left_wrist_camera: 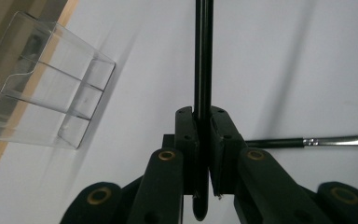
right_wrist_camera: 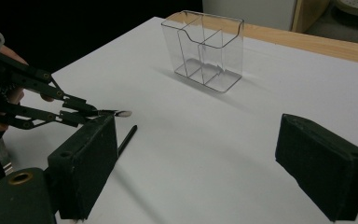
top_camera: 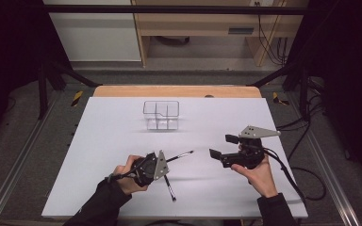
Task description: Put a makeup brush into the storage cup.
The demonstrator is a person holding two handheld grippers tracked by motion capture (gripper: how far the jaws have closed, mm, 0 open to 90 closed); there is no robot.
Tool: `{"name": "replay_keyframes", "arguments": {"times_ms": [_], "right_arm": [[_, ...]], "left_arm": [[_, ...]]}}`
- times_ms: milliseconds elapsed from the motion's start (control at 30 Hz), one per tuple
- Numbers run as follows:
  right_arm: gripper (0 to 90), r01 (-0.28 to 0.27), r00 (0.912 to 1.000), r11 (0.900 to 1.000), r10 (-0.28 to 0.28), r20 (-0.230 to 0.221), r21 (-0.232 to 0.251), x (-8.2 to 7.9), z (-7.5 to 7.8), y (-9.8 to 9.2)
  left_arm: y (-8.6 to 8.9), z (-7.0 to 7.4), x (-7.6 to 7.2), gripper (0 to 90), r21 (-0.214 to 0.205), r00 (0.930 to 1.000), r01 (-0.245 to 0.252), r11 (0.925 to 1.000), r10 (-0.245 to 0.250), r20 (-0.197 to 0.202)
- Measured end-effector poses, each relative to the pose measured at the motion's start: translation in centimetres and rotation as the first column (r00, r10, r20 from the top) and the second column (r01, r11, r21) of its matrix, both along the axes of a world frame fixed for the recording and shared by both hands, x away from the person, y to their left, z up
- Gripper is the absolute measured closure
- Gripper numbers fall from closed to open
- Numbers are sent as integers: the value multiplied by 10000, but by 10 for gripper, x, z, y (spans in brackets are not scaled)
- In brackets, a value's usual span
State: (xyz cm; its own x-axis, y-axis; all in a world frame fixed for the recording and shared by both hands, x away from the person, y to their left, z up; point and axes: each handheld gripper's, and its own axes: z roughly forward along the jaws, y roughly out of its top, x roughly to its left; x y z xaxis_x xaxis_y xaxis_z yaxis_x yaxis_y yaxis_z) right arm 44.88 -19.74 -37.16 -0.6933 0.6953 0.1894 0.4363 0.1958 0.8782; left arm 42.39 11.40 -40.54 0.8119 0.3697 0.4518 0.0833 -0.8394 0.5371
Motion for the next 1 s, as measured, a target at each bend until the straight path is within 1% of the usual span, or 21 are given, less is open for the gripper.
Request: {"name": "replay_keyframes", "arguments": {"times_ms": [33,67,100,133,233,267,367,500,533,567,700,767,800,833,867,900,933,967,1000], "right_arm": [[131,41,10000,10000,-41,6,49,-1,0,0],[132,42,10000,9999,-42,27,97,-1,0,-1],[132,66,10000,9997,-66,-5,246,-2,0,0],[132,56,10000,9997,-57,27,221,-2,0,0],[132,72,10000,9994,-74,61,346,-4,-1,1],[132,67,10000,9992,-68,28,389,-4,-2,1],[132,25,10000,9990,-24,-16,456,-5,-4,4],[138,-40,9999,9985,46,-96,551,-5,-6,8],[138,-33,10000,9985,37,-75,540,-5,-7,8],[140,-3,10000,9985,8,-88,551,-5,-7,8],[153,1,9999,9966,11,-142,824,-6,-9,12],[158,-80,9998,9950,100,-198,1000,-6,-10,14],[160,-109,9997,9939,133,-207,1098,-6,-12,16],[163,-135,9996,9932,163,-240,1156,-6,-13,18],[172,-198,9994,9927,230,-260,1192,-5,-15,19],[181,-248,9990,9914,294,-345,1286,-5,-16,21],[184,-295,9987,9914,345,-373,1277,-5,-18,23],[190,-295,9983,9909,358,-453,1316,-5,-19,24],[195,-365,9982,9908,424,-434,1302,-4,-20,25]], "left_arm": [[-1,-1,0,834,-206,9999,-93,9997,92,-67],[-1,-1,0,834,-295,9998,-202,9994,199,-96],[-1,-1,0,834,-339,9996,-259,9991,256,-101],[-1,-1,0,834,-392,9994,-323,9987,317,-148],[-1,-2,1,834,-757,9976,-609,9953,583,-360],[0,-3,2,834,-894,9970,-711,9935,679,-384],[2,-3,3,834,-1294,9934,-997,9866,913,-695],[4,-1,3,834,-1636,9891,-1319,9777,1188,-875],[5,0,2,834,-1822,9869,-1434,9727,1269,-994],[6,1,2,834,-1929,9858,-1497,9697,1314,-1045],[8,1,1,834,-2235,9827,-1716,9595,1507,-1073],[8,1,0,833,-2278,9817,-1808,9568,1615,-1008],[7,0,0,834,-2465,9805,-1890,9505,1690,-998],[7,0,0,833,-2541,9791,-1965,9470,1757,-1022],[8,0,0,834,-2423,9793,-1959,9502,1766,-990],[7,-1,0,834,-2494,9785,-2006,9474,1811,-992],[6,-1,0,834,-2465,9777,-2040,9474,1845,-1001],[5,-2,0,834,-2533,9765,-2099,9443,1895,-1029],[5,-1,0,834,-2536,9756,-2142,9433,1939,-1027]]}}
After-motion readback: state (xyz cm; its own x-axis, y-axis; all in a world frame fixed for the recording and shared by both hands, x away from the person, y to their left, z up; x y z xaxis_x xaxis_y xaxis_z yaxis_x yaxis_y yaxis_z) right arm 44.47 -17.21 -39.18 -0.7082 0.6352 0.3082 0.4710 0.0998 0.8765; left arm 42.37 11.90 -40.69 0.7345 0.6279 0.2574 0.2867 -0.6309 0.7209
